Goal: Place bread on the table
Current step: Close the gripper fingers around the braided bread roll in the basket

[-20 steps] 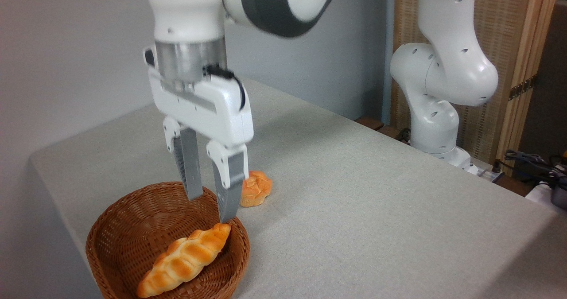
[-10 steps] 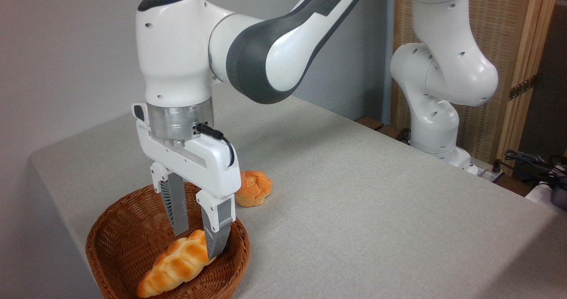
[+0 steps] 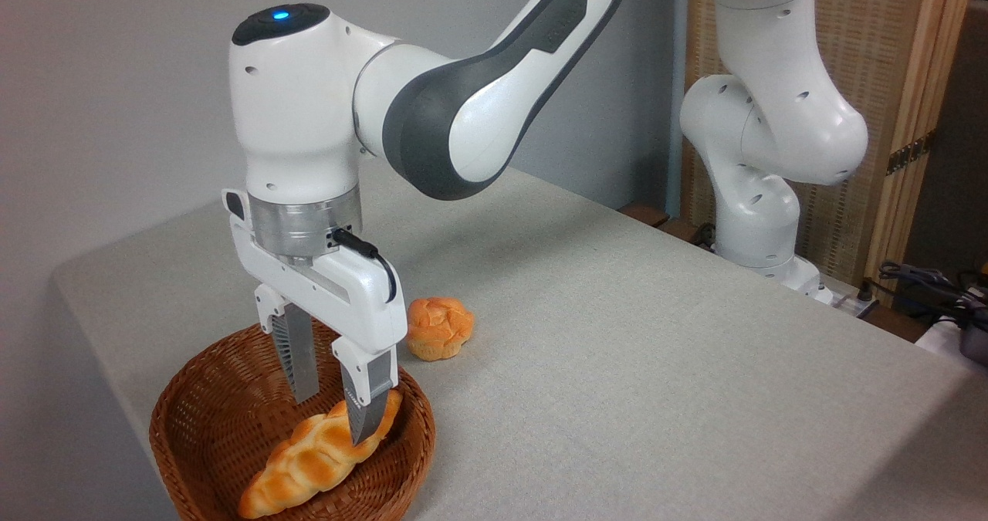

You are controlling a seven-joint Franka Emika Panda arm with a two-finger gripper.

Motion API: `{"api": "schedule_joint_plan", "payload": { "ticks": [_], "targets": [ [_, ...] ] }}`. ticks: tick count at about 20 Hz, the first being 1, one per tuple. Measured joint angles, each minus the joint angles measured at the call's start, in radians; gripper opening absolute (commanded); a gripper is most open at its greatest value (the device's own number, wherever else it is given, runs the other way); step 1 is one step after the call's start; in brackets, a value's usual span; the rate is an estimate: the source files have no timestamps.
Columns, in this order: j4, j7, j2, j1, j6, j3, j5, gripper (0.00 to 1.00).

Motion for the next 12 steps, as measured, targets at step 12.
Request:
{"api": "schedule_joint_plan", "payload": {
  "ticks": [12],
  "targets": [
    [-0.012,0.017,0.039,-0.001,0.032,-0.021,0.030,0.71]
  ]
}}
